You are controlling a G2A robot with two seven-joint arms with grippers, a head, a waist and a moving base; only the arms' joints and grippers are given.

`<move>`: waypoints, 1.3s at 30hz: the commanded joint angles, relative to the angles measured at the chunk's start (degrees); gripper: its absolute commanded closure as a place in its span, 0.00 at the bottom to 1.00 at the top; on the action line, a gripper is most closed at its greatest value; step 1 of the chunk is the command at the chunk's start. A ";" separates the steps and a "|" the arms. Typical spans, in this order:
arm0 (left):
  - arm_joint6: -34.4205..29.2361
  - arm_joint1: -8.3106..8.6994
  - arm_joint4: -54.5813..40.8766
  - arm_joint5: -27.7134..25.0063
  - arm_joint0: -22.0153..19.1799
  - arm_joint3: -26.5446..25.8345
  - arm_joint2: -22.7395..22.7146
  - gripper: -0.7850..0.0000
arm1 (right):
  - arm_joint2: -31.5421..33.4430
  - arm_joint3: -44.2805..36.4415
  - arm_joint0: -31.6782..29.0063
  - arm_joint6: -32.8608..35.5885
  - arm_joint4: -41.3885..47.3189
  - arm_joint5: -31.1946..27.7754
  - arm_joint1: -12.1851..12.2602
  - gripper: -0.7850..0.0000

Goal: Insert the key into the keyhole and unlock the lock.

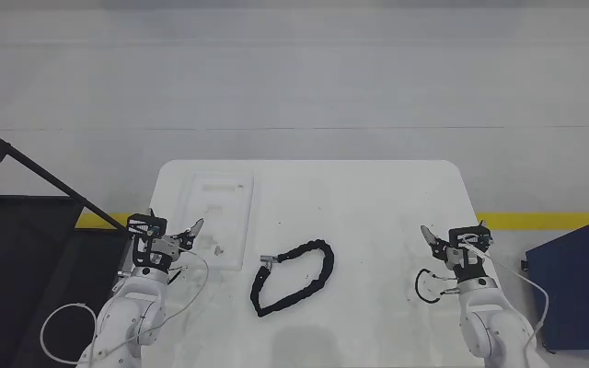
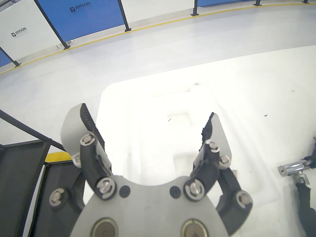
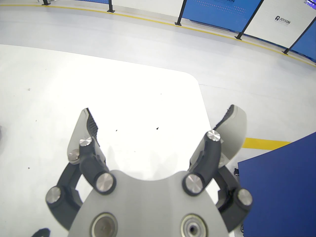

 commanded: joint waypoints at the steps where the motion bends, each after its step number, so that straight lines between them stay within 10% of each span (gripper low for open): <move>1: 0.00 0.00 0.00 0.00 0.00 0.00 0.00 0.02 | 0.00 0.00 0.00 0.00 0.00 0.00 0.00 0.00; 22: -7.32 1.25 13.49 -9.24 -1.16 -8.62 -3.66 0.00 | 0.00 0.00 0.00 0.00 0.00 0.00 0.00 0.00; 39: -40.22 2.07 -17.86 -25.18 -0.82 -19.14 -7.08 0.00 | 0.00 0.00 0.00 0.00 0.00 0.00 0.00 0.00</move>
